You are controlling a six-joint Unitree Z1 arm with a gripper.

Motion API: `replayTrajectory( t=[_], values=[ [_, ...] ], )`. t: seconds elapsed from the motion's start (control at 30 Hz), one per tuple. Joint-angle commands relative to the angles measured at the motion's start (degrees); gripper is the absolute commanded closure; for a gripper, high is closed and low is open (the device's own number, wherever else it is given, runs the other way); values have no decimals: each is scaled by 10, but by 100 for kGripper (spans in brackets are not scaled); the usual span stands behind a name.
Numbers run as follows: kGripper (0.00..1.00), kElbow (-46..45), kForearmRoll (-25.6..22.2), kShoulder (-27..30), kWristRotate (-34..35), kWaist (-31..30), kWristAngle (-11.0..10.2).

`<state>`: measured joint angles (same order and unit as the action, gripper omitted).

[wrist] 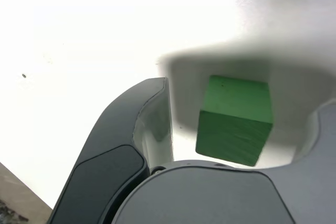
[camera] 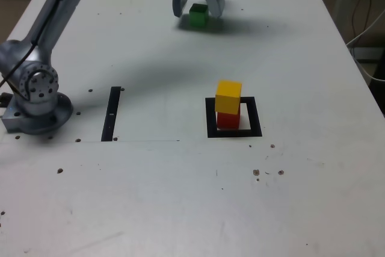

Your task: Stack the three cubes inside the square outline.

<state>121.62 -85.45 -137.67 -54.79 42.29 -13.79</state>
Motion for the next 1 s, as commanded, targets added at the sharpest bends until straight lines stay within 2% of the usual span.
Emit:
replayTrajectory(
  t=[0.0,0.1,0.2,0.97],
  values=[
    [47,1,-1,-3,8,-4,-3],
    [63,3,0,-3,13,-8,-4],
    [71,6,-1,-2,13,-12,-4],
    [71,11,-10,-2,14,-17,-4]
  ],
)
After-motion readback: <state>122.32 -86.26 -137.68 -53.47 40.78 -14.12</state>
